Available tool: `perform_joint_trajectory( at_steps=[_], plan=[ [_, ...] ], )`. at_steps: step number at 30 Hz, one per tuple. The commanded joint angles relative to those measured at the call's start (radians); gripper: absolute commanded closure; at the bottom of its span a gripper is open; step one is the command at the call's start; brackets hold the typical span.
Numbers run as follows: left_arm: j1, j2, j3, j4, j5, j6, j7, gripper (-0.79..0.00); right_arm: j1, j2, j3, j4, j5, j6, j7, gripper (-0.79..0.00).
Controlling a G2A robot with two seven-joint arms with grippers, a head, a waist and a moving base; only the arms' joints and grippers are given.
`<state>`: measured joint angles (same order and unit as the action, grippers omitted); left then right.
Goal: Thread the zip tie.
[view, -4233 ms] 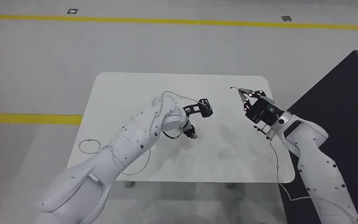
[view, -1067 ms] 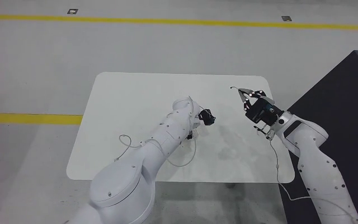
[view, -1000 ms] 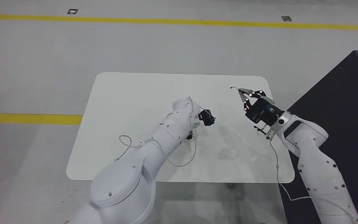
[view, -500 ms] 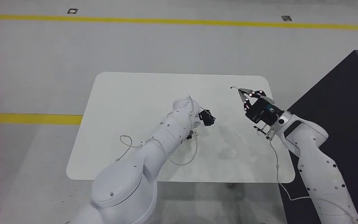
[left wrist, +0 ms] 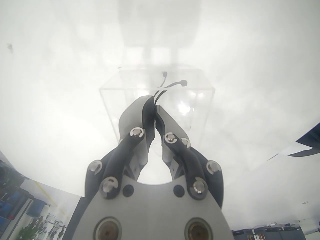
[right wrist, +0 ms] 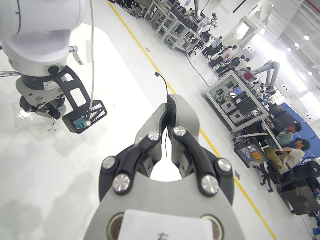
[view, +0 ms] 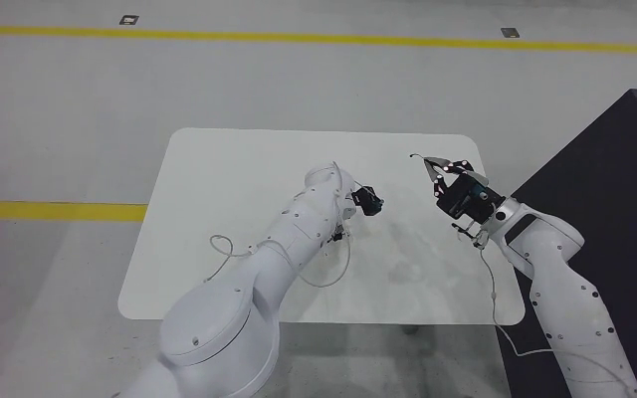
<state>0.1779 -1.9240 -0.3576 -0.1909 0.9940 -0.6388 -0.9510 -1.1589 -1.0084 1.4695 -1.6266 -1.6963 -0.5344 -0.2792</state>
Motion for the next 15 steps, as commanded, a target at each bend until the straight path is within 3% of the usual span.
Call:
perform_joint_trajectory(
  at_steps=[1,15],
  plan=[
    [-0.004,0.001,-0.004,0.000,-0.004,0.002,0.002,0.000,0.000,0.000,0.000,0.000,0.000,0.000,0.000,0.000],
    [-0.082,0.047,-0.077,0.038,-0.103,-0.140,0.105,0.000,0.000,0.000,0.000,0.000,0.000,0.000,0.000,0.000]
  ],
)
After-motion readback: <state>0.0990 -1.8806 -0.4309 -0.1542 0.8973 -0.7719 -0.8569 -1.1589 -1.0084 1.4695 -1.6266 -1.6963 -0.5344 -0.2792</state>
